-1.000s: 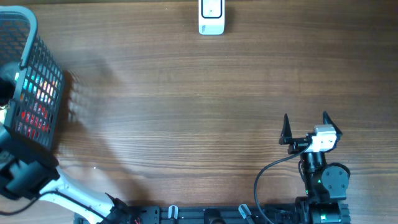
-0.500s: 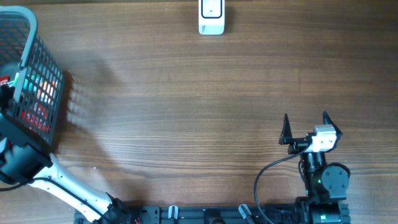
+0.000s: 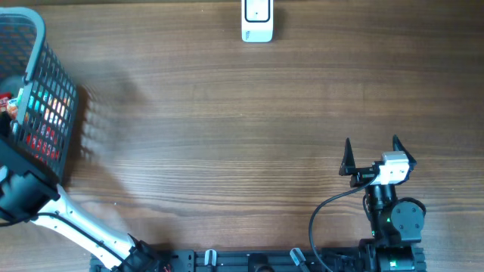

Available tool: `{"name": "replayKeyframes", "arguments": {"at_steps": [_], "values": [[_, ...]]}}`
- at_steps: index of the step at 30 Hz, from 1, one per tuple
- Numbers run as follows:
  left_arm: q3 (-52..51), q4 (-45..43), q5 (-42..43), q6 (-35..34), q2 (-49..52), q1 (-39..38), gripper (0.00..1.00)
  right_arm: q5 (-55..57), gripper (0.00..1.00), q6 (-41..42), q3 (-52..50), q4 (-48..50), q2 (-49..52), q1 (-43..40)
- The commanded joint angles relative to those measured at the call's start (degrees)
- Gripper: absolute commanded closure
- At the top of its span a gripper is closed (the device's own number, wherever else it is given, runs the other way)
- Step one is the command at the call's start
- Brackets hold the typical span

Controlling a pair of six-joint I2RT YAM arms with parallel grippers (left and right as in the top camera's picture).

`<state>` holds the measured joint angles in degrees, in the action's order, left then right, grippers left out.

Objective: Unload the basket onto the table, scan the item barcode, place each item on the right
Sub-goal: 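Grasp the yellow snack bag in the basket with the left gripper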

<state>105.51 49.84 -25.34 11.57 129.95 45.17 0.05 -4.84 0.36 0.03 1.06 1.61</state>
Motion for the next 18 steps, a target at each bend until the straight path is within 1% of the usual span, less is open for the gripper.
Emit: {"name": "replayKeyframes", "arguments": {"at_steps": [1, 9, 12, 14, 16, 18], "values": [[-0.57, 0.87, 1.44, 0.0, 2.16, 0.94, 0.96, -0.09, 0.0, -0.59, -0.07, 0.31, -0.26, -0.24], [-0.5, 1.38, 1.55, -3.06, -0.7, -1.75, 0.96, -0.09, 0.0, -0.59, -0.07, 0.31, -0.26, -0.24], [-0.5, 1.4, 1.7, -3.54, -3.82, -3.37, 0.96, -0.09, 0.0, -0.61, -0.07, 0.31, -0.26, -0.24], [-0.5, 1.4, 2.03, -5.42, -7.13, -4.5, 0.96, -0.09, 0.0, -0.59, -0.07, 0.31, -0.26, -0.24], [-0.5, 1.44, 4.2, -6.29, -10.67, -5.31, 0.96, -0.09, 0.0, -0.61, -0.07, 0.31, -0.26, -0.24], [-0.5, 1.84, 9.18, -6.29, -15.93, -5.99, 0.96, -0.09, 0.0, -0.61, -0.07, 0.31, -0.26, -0.24]]}}
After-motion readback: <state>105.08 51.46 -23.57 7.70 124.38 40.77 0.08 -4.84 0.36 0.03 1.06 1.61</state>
